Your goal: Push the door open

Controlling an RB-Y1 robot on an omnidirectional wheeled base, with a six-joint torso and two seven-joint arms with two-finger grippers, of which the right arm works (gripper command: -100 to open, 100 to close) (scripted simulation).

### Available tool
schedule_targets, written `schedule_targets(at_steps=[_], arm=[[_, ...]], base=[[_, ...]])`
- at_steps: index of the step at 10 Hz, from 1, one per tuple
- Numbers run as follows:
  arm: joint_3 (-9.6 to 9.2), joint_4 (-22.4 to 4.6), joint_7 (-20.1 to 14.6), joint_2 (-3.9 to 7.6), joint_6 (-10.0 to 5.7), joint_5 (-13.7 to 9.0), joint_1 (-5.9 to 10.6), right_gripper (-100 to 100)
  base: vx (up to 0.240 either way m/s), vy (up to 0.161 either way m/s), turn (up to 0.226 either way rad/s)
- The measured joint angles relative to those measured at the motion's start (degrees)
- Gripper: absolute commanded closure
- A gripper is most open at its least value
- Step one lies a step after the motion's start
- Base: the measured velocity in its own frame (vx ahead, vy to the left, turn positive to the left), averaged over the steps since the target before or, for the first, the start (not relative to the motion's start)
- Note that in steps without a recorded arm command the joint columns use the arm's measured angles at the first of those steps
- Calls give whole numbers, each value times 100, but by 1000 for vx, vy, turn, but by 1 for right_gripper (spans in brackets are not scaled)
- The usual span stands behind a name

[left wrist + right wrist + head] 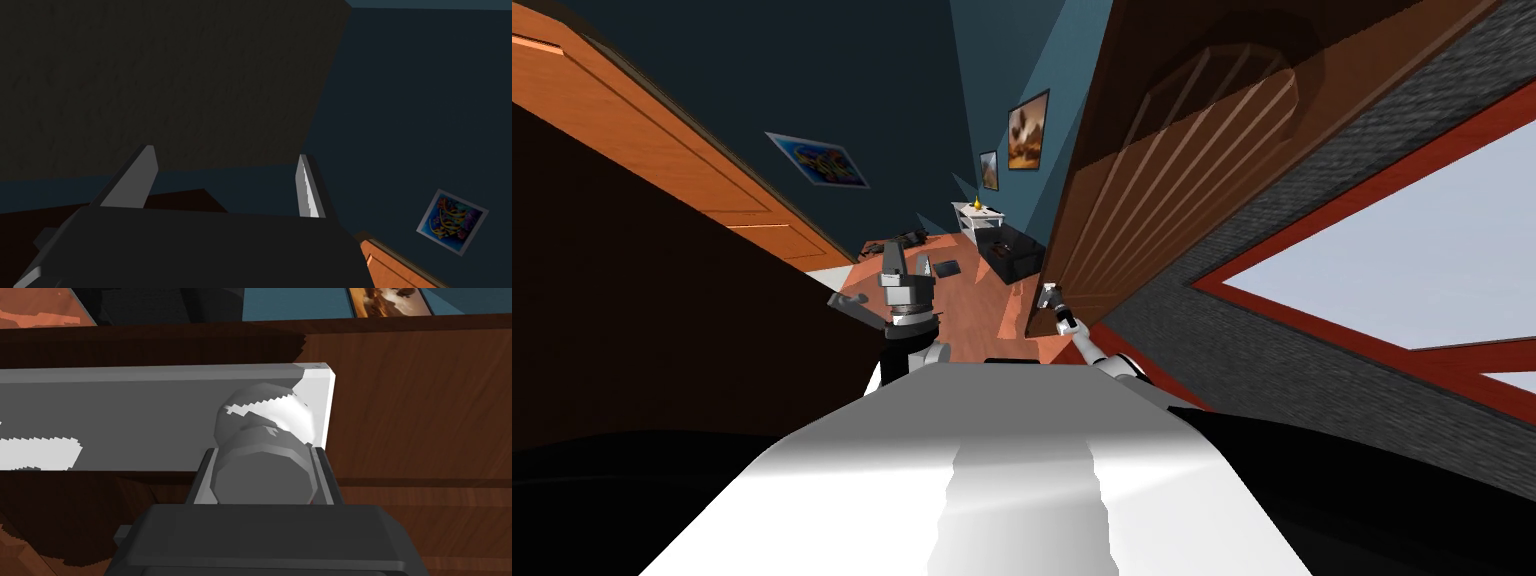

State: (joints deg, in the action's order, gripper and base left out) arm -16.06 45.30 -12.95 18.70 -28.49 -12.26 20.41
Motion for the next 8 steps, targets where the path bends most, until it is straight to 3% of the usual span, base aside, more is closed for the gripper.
schedule_targets(at_steps=[2, 4, 5, 7, 8], arm=[[153, 249, 102, 29, 178, -24, -155, 100], [248, -78, 108, 29, -15, -38, 0, 100], [337, -187, 129, 42, -49, -53, 47, -100], [352, -224, 203, -66, -25, -42, 108, -100], [365, -103, 255, -108, 49, -38, 64, -100]], base=[[127, 57, -17], [128, 68, -90], [-31, -5, -67], [-153, -60, -13], [-204, -47, -60]])
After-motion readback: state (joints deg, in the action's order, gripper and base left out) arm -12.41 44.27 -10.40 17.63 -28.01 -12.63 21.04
